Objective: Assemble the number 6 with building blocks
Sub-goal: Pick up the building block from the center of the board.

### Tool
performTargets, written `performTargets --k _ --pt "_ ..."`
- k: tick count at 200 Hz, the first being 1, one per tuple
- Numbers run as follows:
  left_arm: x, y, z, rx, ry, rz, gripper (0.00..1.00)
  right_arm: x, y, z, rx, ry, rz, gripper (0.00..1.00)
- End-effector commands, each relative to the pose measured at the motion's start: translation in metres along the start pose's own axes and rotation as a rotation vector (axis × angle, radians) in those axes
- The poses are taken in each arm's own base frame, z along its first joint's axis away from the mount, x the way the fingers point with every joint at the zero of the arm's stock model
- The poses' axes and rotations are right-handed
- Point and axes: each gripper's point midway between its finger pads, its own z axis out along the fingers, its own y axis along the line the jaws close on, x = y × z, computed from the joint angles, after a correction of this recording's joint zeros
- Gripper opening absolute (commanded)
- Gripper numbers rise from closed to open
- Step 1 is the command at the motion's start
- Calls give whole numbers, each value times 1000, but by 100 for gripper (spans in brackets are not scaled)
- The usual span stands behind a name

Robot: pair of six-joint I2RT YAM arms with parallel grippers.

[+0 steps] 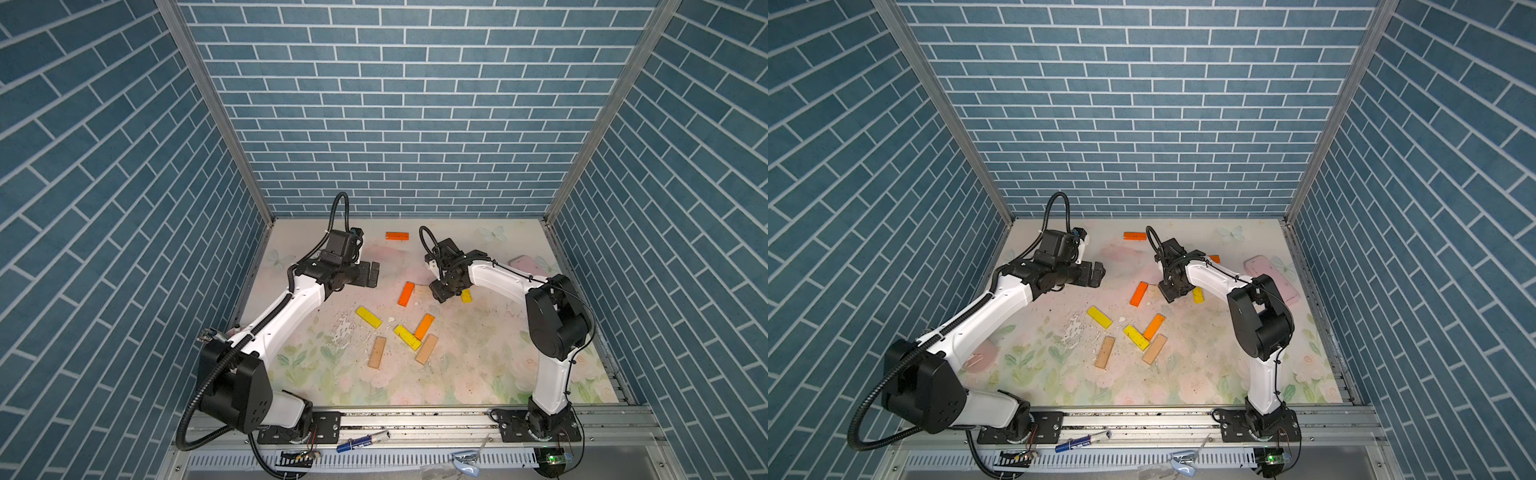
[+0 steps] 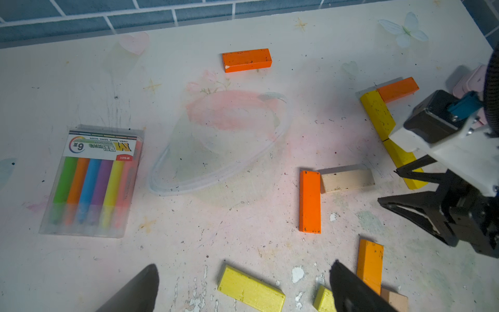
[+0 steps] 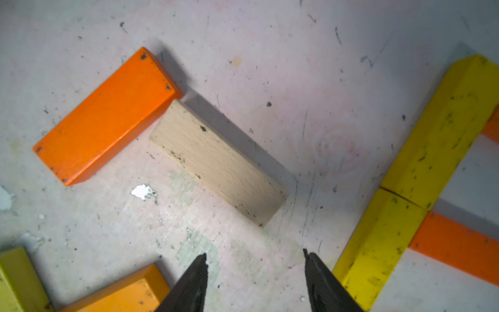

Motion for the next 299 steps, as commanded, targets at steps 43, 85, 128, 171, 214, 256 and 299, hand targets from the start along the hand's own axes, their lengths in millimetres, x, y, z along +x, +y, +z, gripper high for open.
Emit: performTargets --k 43,85,128,171,214,256,299 --pt "5 1 6 7 31 14 99 -24 18 10 -152 -13 -320 61" --pt "6 3 9 7 38 7 99 -26 13 30 -140 38 -380 60" --pt "5 4 10 18 38 -9 99 -28 9 40 -129 57 -417 58" --pt "3 8 9 22 31 -32 99 -13 12 54 -155 108 -422 49" --pt "-3 22 6 20 11 -87 99 -7 21 55 -158 115 -409 38" --pt "-8 36 -1 4 -18 -122 99 -17 21 27 -115 75 -389 30" --pt "-9 33 4 36 -13 -149 99 -37 15 -40 -60 -62 -318 27"
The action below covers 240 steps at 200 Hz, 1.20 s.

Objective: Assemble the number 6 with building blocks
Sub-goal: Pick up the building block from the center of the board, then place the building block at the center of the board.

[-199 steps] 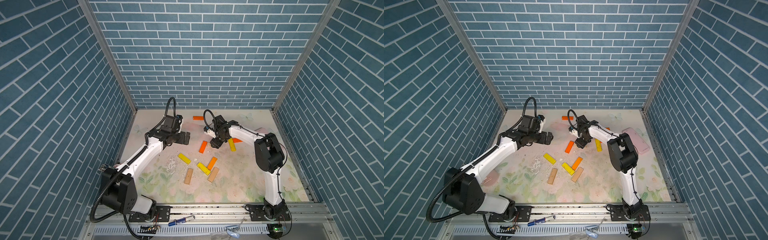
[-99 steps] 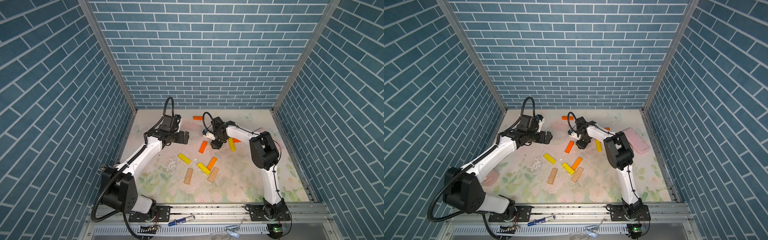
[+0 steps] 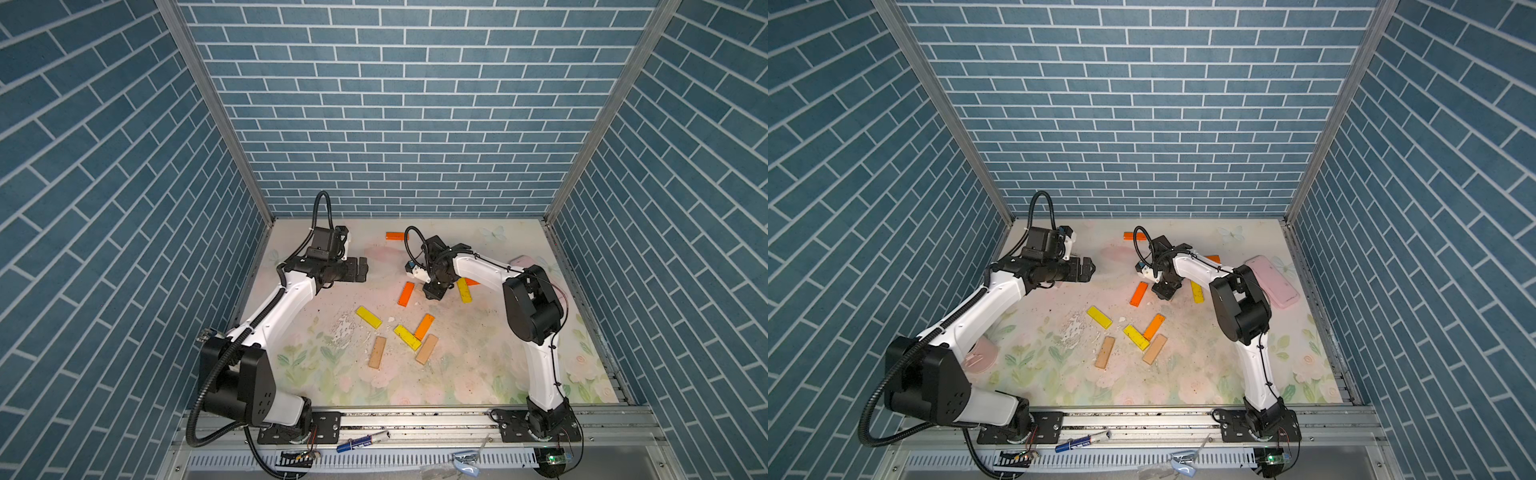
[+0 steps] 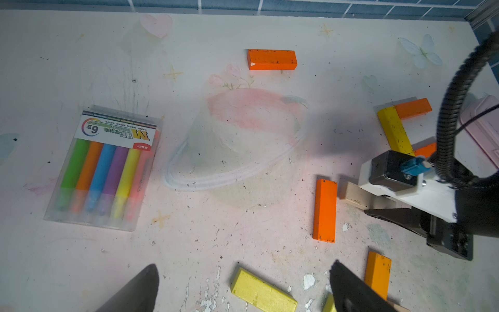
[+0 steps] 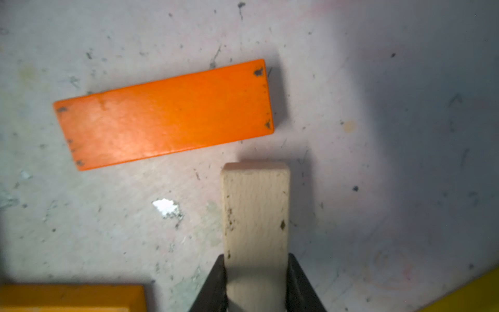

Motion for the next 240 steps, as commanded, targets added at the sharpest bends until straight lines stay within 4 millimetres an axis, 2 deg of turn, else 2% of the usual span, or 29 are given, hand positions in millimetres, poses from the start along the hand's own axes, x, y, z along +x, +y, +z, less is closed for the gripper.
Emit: performTargets --k 1,20,34,69,96,117,150,189,240 --pt "-7 -2 -2 28 -20 -29 99 -14 -3 -63 63 -108 47 27" --pt "-6 -4 -2 37 -20 -34 99 -11 -5 -96 96 -172 82 27" --pt "-6 -6 -2 50 -22 -40 99 -1 -11 -116 121 -207 123 27" --pt "-6 -12 0 85 -17 -61 99 48 -31 -154 187 -254 277 27" --pt "-6 -18 -3 115 -28 -74 99 93 -41 -166 271 -233 396 29" --pt "-4 -21 -5 121 -33 -70 99 124 -45 -155 313 -186 497 29" --pt "2 -36 0 143 -9 -40 99 165 -72 -127 375 -51 714 28" --pt "12 -48 6 145 18 1 99 175 -78 -86 317 -44 820 28" --pt "24 -61 16 145 65 47 99 190 -78 -60 295 28 824 28"
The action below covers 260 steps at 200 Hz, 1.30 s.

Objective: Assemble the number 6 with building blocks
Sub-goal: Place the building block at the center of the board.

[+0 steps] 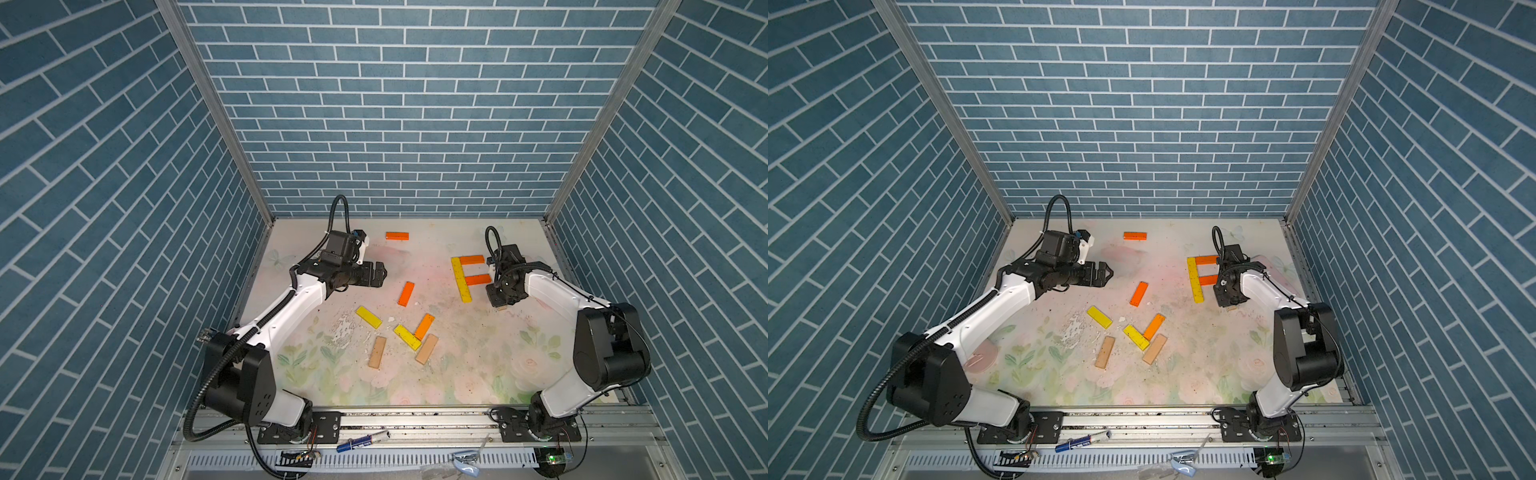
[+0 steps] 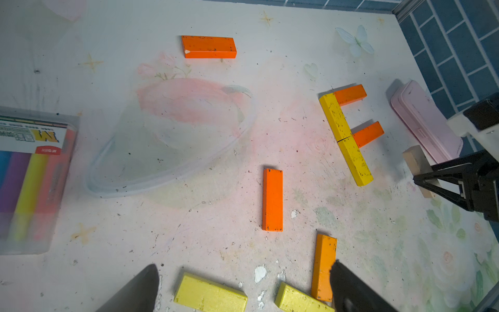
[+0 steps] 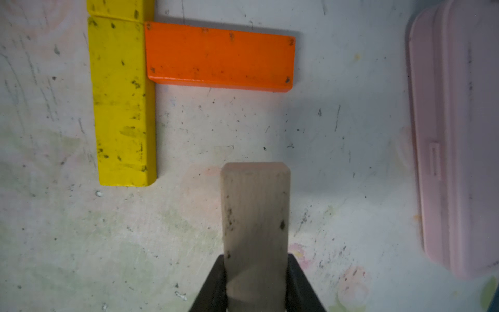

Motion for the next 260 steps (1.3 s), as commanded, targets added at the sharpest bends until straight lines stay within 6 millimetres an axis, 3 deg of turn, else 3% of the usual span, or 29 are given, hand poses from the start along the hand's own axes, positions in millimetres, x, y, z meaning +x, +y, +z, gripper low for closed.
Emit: performTargets --k 1,72,196,231,260 --pt "9 1 7 -19 34 13 99 0 -2 9 6 5 39 28" --pt "14 -1 14 -20 58 21 99 14 -3 38 -27 90 44 28" --pt "13 -1 18 -19 66 24 99 15 -8 58 -66 156 57 30" --pt "14 -1 18 -20 69 26 99 7 -10 53 -69 140 61 41" --pt "13 -2 17 -19 65 25 99 -8 -13 26 -63 76 94 51"
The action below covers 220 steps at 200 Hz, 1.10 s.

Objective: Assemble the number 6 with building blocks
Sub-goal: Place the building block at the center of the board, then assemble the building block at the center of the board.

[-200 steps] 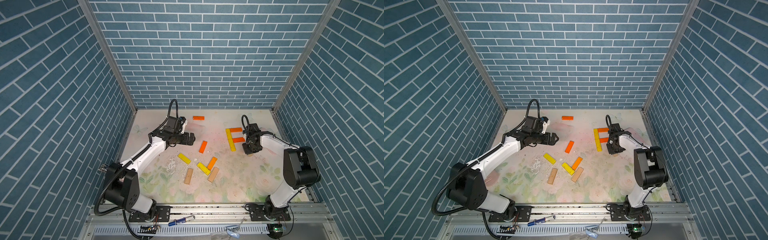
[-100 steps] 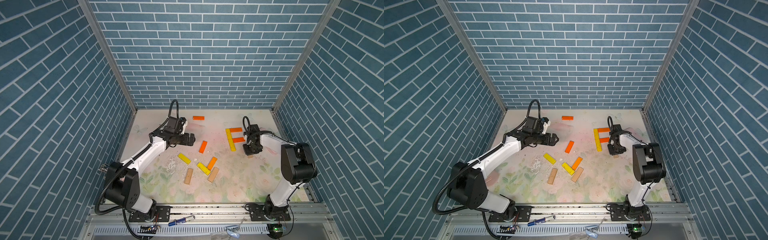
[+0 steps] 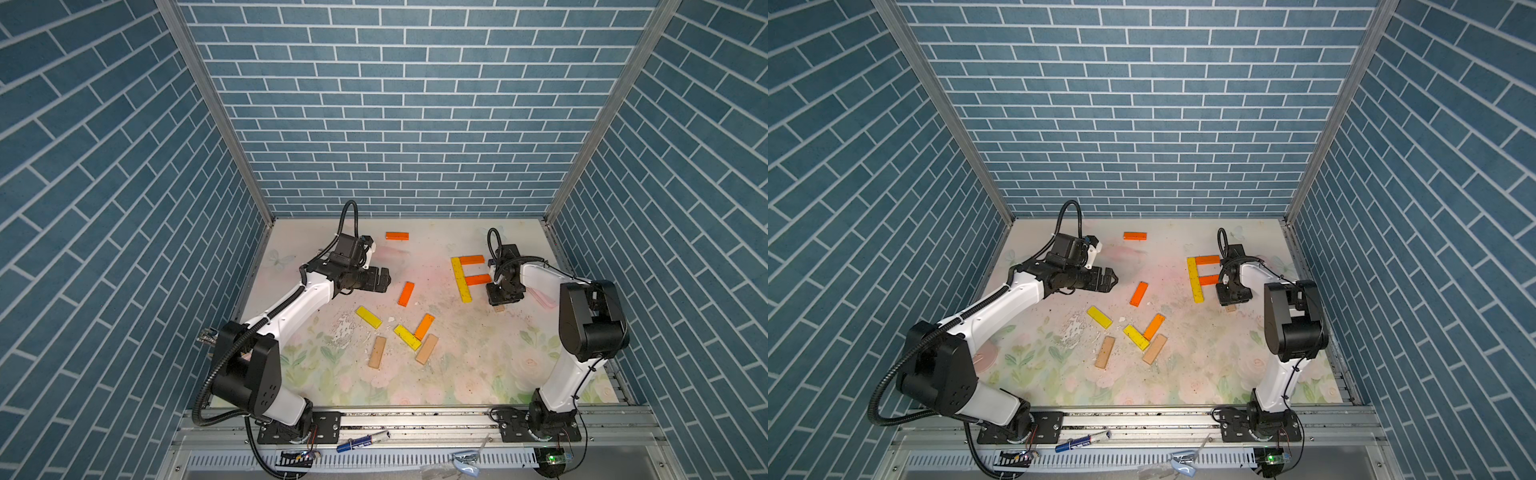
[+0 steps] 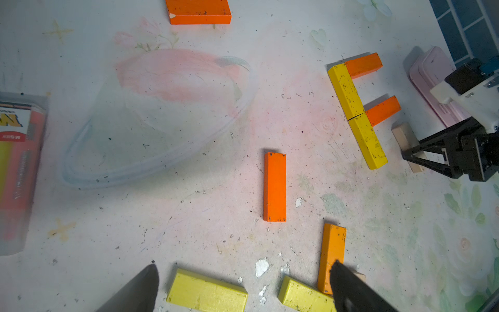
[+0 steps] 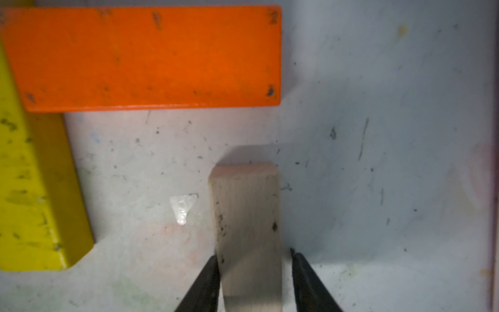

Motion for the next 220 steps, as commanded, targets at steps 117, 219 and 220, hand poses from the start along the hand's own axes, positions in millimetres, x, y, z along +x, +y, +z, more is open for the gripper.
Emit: performTargets --k 117,219,220 --pt "-7 -13 -7 55 -12 -25 99 60 -3 -72 -36 -146 991 13" --pt "-1 -8 3 33 24 -15 99 73 0 -9 -33 18 1205 15" --pt "-1 -8 3 32 25 -15 99 73 0 -9 -32 18 1206 15"
